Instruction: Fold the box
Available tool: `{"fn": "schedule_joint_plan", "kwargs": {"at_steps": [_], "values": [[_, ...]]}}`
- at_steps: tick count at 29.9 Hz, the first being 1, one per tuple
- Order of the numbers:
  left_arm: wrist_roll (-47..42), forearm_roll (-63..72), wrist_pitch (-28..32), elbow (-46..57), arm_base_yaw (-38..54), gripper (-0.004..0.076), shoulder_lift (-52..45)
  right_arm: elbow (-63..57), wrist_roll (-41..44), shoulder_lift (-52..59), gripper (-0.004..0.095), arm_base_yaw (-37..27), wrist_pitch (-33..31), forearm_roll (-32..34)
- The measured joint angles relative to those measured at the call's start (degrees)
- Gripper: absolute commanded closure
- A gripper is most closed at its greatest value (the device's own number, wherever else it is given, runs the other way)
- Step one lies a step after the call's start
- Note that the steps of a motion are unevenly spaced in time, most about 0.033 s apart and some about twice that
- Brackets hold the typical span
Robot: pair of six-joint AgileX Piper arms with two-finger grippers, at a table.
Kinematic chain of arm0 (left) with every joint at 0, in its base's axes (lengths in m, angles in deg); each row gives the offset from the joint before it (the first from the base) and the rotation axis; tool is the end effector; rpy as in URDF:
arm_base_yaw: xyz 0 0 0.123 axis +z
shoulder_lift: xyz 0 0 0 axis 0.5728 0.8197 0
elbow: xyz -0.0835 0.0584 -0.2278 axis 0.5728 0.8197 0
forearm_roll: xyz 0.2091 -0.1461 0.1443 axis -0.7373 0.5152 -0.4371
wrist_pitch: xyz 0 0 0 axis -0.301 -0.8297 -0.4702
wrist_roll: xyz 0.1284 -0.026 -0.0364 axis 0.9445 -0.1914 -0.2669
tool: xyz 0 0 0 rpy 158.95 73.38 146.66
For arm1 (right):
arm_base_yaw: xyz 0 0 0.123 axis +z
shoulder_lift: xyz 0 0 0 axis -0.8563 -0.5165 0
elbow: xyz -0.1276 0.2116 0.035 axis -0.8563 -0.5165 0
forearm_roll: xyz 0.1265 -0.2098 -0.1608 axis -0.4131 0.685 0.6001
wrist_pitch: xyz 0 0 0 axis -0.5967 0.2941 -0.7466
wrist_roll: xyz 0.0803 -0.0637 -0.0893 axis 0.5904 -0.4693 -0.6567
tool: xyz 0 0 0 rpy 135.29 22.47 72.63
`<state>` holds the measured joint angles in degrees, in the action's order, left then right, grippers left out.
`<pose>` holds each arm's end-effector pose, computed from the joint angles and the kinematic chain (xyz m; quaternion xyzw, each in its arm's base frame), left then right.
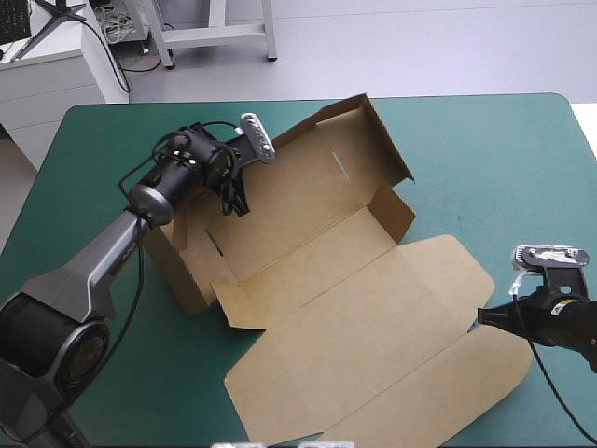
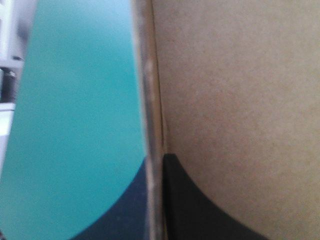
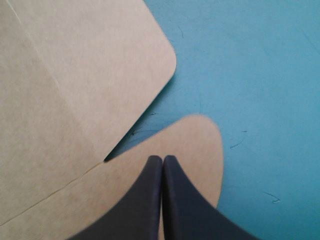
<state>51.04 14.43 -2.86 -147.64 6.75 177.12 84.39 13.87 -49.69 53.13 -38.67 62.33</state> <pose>0.4235 -0.1922 0.2506 0.4908 0.8033 0.1374 0.3082 0.2334 -0.0107 0.2277 -0.0042 0.9579 0.0194 0.2863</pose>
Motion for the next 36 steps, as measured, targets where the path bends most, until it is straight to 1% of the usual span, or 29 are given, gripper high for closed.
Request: {"fn": "schedule_joint_plan", "kwargs": {"at_steps": [5,10,14,22,26,27,30,36], "values": [[-5.8,-14.1,6.7,-0.1,-7.4,0.0734,0.1,0.0,0.0,0.0,0.0928,0.0,0.0,-0.2],[-7.4,-23.4,9.7,-0.1,-13.0,0.0734,0.1,0.0,0.0,0.0,0.0928,0.0,0.0,-0.5],[-10.7,-28.3,10.7,-0.1,-16.5,0.0734,0.1,0.0,0.0,0.0,0.0928,0.0,0.0,-0.5],[-20.5,-38.9,12.9,-0.1,-21.1,0.0734,0.5,0.0,0.0,0.0,0.0928,0.0,1.9,-0.7],[-28.9,-47.9,13.3,0.3,-23.0,0.0734,2.2,0.0,0.0,0.0,0.0928,0.0,2.3,-0.7],[-31.8,-51.1,13.0,0.7,-23.7,0.0734,3.0,0.0,0.0,0.0,0.0928,0.0,2.3,-0.6],[-36.4,-57.4,11.6,1.1,-25.6,0.0734,5.0,0.1,-0.3,0.0,0.0928,0.0,2.1,-0.6],[-39.2,-62.0,11.5,1.3,-27.1,0.0734,8.1,3.8,-1.5,0.0,0.0924,0.0,-0.1,-0.3]]}}
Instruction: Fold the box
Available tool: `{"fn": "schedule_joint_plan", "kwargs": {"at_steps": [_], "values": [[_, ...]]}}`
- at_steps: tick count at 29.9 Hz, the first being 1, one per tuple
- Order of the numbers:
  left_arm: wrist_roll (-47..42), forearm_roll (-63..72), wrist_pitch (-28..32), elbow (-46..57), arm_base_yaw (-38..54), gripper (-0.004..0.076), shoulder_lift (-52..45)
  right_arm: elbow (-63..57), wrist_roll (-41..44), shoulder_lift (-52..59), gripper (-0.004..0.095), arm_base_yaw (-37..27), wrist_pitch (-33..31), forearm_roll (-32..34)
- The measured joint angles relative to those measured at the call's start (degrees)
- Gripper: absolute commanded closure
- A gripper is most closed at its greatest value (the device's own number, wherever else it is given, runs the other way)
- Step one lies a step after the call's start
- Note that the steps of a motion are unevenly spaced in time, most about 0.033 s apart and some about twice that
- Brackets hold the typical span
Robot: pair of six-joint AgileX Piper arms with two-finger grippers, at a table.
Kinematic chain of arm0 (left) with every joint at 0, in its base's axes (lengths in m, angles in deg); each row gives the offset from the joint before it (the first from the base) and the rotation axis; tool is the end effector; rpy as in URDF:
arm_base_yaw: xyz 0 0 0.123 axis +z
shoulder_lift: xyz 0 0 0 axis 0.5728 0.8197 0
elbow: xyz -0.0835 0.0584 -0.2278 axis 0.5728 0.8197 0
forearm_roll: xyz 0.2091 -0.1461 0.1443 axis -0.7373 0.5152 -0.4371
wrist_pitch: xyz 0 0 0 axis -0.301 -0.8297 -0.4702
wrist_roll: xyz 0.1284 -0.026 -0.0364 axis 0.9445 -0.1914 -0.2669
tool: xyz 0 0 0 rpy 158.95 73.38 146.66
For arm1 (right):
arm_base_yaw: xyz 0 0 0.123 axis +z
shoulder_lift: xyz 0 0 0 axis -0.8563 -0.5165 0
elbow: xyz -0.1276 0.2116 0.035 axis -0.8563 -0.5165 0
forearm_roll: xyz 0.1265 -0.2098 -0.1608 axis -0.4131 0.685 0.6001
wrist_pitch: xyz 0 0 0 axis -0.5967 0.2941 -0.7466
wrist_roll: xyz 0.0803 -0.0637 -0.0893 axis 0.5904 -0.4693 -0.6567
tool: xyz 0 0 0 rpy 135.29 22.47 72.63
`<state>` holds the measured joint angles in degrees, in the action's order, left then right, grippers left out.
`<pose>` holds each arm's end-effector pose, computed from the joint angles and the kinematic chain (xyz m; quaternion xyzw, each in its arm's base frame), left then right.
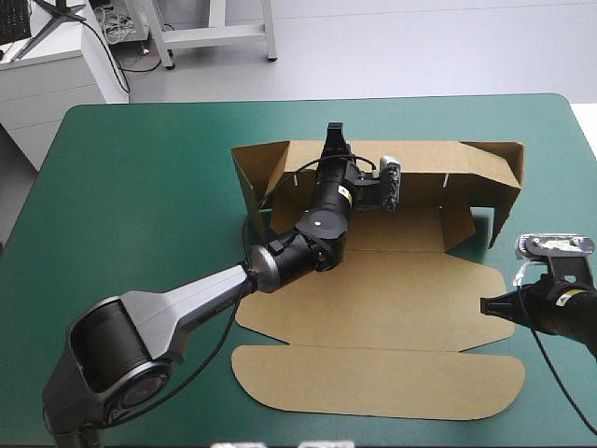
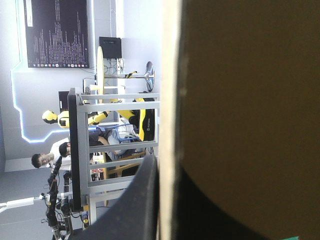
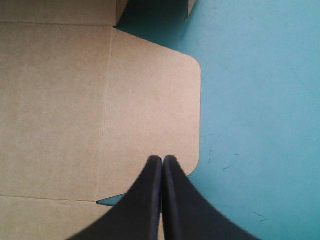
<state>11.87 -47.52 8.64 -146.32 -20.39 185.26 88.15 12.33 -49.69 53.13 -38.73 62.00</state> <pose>0.3594 -0.3730 0.2527 0.5878 0.5480 0.3113 0.5072 0.2395 -0.0107 0.2520 -0.0177 0.9480 0.0147 0.3174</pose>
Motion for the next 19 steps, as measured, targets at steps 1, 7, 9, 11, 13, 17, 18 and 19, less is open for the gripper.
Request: {"fn": "schedule_joint_plan", "kwargs": {"at_steps": [1,7,9,11,13,17,18,19], "values": [[-0.2,-0.3,-0.2,0.0,0.0,0.0734,0.4,0.9,-0.1,0.0,0.0920,0.0,-0.4,0.1],[-0.7,-1.7,-0.3,0.0,-0.1,0.0734,1.2,6.4,-1.7,0.0,0.0828,0.0,-4.4,0.9],[-0.7,-1.7,-0.3,0.0,-0.2,0.0734,1.3,8.6,-2.2,0.0,0.0771,0.0,-6.7,2.4],[-0.7,-1.7,-0.2,0.0,-0.2,0.0734,1.3,11.5,-2.2,0.0,0.0713,0.0,-9.3,4.0],[-0.7,-1.8,-0.2,0.0,-0.2,0.0734,1.3,14.3,-2.0,0.0,0.0647,0.0,-11.0,4.4],[-0.7,-1.8,0.1,0.0,-0.2,0.0734,1.3,19.9,-1.4,0.0,0.0543,0.0,-13.2,3.3],[-0.7,-1.8,0.1,0.0,-0.2,0.0734,1.3,20.8,-1.1,0.0,0.0524,0.0,-13.4,3.2],[-0.9,-1.8,0.1,0.0,-0.2,0.0734,1.3,21.3,-1.0,0.0,0.0507,0.0,-13.5,3.0]]}}
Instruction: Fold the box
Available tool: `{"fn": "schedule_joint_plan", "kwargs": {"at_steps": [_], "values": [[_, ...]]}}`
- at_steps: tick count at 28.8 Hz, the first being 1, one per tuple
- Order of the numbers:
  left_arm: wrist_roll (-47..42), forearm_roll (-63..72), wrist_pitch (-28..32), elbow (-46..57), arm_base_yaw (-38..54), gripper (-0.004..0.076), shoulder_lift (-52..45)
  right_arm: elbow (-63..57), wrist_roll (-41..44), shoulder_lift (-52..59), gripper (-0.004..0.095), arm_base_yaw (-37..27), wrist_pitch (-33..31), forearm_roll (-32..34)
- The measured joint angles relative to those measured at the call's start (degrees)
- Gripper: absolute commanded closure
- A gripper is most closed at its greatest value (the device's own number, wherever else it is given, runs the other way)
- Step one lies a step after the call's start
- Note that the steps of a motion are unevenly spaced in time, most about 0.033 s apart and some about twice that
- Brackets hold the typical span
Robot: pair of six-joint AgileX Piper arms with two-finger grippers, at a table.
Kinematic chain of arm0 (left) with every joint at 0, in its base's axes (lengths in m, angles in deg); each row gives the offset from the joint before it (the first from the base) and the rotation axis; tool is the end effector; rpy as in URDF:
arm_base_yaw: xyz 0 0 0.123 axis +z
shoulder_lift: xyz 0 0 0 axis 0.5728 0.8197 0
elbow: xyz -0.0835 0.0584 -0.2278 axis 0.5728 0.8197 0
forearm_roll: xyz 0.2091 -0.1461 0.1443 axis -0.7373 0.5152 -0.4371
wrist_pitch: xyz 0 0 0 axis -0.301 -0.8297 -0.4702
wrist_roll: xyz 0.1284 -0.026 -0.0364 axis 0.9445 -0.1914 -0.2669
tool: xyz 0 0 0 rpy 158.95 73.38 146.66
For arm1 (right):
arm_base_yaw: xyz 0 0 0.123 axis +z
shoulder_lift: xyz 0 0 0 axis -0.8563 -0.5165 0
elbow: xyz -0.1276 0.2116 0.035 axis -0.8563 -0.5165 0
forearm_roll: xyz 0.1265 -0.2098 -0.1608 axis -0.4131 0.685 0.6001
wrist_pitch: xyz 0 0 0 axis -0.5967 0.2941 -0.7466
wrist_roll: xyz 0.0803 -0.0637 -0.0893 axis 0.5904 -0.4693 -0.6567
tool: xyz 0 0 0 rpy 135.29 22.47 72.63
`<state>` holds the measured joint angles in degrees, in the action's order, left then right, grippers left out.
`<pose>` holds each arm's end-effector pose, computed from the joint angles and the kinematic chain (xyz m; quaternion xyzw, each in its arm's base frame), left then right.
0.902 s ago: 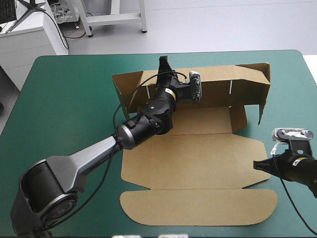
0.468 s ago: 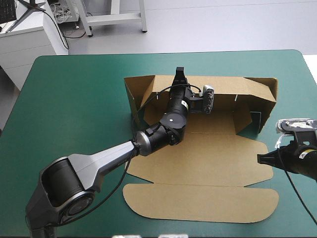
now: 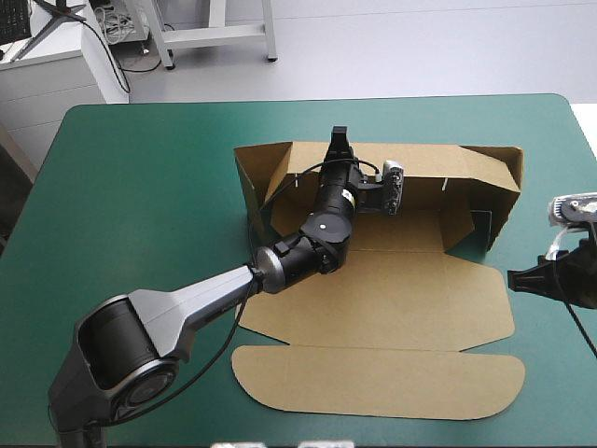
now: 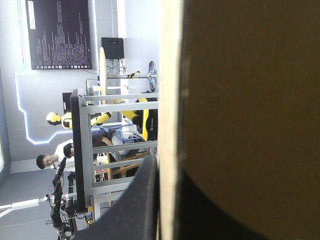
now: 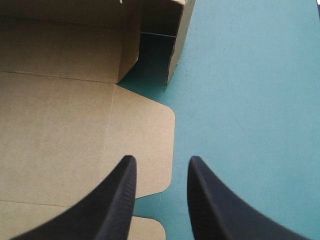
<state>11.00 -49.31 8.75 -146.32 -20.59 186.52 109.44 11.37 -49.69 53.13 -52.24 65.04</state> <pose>0.3603 -0.3770 0.2440 0.5940 0.5401 0.3174 0.5046 0.2236 -0.0139 0.3675 -0.0424 0.9248 -0.0210 0.3774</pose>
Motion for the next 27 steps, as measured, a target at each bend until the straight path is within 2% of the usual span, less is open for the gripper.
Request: {"fn": "schedule_joint_plan", "kwargs": {"at_steps": [5,10,12,22,27], "values": [[-1.2,0.0,0.2,0.0,0.0,0.0734,0.0,0.4,0.1,-0.1,0.0413,0.0,-0.4,-0.1],[-1.3,0.0,0.4,0.0,0.0,0.0734,0.0,0.4,0.2,-1.4,0.0235,0.0,-0.5,-0.3],[-1.3,0.0,0.4,0.0,0.0,0.0734,0.0,0.4,0.4,-2.4,0.0196,0.0,-0.4,-0.5],[-1.3,0.1,0.4,0.0,0.0,0.0734,0.0,0.4,0.8,-7.0,0.0198,0.0,0.5,-4.4],[-1.4,0.1,0.4,0.0,0.0,0.0734,0.0,2.6,1.7,-9.0,0.0198,0.0,10.7,-4.3]]}}
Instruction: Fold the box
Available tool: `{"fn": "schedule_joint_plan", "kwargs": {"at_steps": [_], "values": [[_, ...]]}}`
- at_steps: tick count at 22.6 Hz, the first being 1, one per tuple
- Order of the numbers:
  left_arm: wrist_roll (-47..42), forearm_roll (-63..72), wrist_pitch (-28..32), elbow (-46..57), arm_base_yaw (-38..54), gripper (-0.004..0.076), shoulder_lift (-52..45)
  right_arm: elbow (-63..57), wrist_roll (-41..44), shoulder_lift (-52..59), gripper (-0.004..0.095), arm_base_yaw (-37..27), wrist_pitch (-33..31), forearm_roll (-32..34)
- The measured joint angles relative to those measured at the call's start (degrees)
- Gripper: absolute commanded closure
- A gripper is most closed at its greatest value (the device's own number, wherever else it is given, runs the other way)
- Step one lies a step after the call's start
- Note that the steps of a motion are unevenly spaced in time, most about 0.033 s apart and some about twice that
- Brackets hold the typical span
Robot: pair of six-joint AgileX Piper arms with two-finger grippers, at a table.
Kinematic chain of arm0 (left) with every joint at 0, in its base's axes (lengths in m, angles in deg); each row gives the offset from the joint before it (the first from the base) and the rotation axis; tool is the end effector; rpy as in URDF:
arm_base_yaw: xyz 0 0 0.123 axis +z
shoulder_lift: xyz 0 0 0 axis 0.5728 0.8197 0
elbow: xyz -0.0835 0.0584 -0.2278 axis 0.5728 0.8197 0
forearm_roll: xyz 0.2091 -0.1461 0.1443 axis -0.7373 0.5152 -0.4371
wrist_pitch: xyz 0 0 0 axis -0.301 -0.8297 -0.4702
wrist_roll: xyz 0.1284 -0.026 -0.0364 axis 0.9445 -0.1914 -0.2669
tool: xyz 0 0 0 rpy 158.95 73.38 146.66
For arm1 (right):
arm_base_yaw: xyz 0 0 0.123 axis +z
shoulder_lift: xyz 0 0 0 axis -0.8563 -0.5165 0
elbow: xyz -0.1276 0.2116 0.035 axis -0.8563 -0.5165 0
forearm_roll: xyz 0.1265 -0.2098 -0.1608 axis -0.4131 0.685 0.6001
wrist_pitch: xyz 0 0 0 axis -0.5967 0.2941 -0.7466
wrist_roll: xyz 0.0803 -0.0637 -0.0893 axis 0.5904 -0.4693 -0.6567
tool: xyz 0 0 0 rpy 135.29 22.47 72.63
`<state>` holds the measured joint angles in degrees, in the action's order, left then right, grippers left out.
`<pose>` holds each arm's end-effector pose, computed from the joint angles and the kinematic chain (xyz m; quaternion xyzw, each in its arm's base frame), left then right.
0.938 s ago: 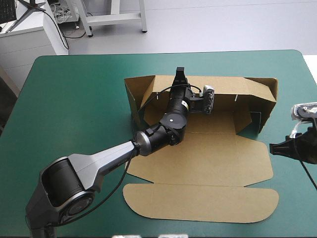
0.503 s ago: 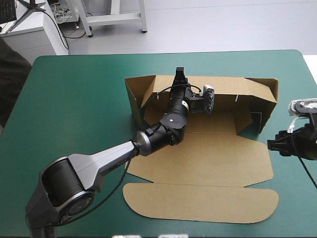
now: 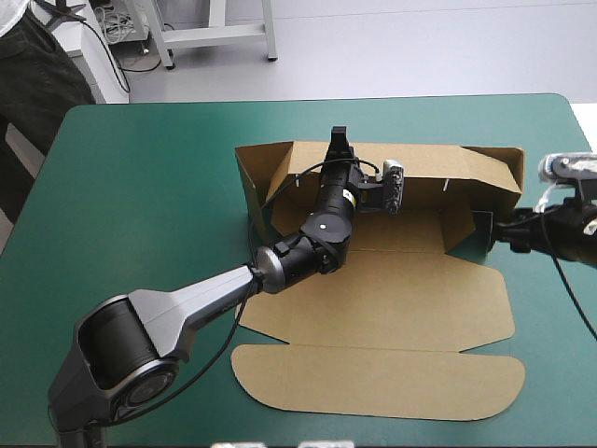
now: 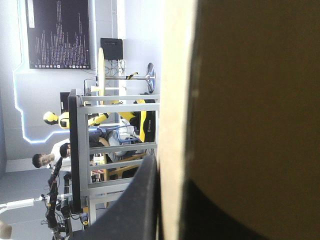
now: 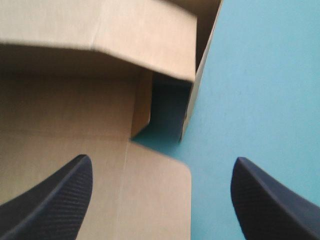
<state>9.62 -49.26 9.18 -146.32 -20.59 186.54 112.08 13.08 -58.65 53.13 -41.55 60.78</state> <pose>0.3601 -0.3780 0.2437 0.5891 0.5460 0.3084 0.5097 0.2783 -0.0117 0.3644 -0.0180 0.9089 0.0163 0.4164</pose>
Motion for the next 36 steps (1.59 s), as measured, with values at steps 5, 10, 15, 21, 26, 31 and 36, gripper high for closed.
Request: {"fn": "schedule_joint_plan", "kwargs": {"at_steps": [5,10,15,21,26,31,36], "values": [[0.0,0.0,0.0,0.0,0.0,0.0734,0.0,9.3,2.7,-6.9,0.0198,0.0,3.9,2.6],[0.0,-0.3,-0.2,-0.1,0.0,0.0734,0.9,26.1,4.4,-23.7,0.0198,0.0,2.4,3.5],[-2.8,-3.0,-1.7,-0.3,-0.2,0.0734,2.6,38.3,4.9,-39.7,0.0198,0.0,-0.2,3.5],[-4.4,-6.4,-6.2,-0.6,-1.9,0.0734,4.7,45.3,5.6,-51.0,0.0199,0.0,-0.5,3.5],[-6.0,-7.0,-8.9,-0.6,-3.4,0.0734,4.9,46.0,5.8,-53.4,0.0198,0.0,-0.7,3.5],[-6.0,-7.0,-9.0,-0.6,-3.6,0.0734,5.0,46.1,5.8,-54.6,0.0220,0.0,-4.2,3.5],[-6.0,-7.1,-9.2,-0.6,-3.7,0.0734,5.0,46.3,5.3,-54.6,0.0267,0.0,-7.6,3.5]]}}
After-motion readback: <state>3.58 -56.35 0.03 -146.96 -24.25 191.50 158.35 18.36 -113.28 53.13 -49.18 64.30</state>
